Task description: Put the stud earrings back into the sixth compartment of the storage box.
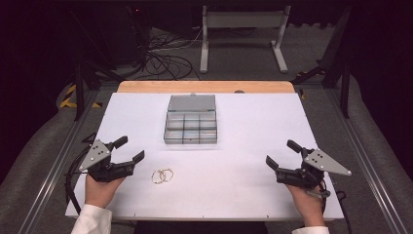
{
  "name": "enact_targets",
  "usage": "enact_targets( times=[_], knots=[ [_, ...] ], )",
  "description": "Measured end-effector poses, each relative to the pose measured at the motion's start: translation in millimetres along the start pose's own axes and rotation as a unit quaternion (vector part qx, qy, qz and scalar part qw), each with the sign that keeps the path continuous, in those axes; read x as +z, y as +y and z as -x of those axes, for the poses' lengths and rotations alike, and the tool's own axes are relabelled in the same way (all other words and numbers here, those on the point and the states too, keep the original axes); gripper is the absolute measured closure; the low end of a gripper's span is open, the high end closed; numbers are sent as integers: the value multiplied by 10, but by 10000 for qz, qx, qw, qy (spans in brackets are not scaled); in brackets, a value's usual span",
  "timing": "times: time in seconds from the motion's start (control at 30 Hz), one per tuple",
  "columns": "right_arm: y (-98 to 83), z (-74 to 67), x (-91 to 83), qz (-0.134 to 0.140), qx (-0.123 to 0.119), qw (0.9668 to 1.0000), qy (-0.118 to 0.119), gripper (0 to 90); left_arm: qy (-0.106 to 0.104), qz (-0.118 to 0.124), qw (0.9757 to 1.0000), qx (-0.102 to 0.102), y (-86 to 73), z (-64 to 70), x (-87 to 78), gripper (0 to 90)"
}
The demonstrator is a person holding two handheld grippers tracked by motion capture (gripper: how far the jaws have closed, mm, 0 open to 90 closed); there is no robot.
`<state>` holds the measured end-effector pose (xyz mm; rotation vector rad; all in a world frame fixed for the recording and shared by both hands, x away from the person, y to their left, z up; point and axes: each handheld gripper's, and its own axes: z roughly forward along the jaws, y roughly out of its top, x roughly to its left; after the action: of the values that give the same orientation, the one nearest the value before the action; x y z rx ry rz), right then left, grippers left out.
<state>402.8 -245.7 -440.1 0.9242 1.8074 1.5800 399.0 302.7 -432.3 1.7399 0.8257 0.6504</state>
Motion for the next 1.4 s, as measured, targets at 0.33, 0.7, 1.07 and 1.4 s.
enact_targets(
  times=[0.33, 0.7, 1.07, 1.4],
  knots=[
    [-17, -15, 23, -172, -44, 9998, -68, 107, -241, -320, 9990, 212, -14, 111, 74, 297],
    [-23, -19, 30, -231, -93, 9996, -144, 122, -765, -896, 9917, 515, -109, 219, 163, 414],
    [-25, -36, 40, -273, -131, 9994, -142, 129, -1267, -1590, 9767, 684, -219, 320, 263, 528],
    [-26, -54, 55, -290, -163, 9994, -131, 130, -1077, -1965, 9717, 743, -259, 483, 481, 601]
  ],
)
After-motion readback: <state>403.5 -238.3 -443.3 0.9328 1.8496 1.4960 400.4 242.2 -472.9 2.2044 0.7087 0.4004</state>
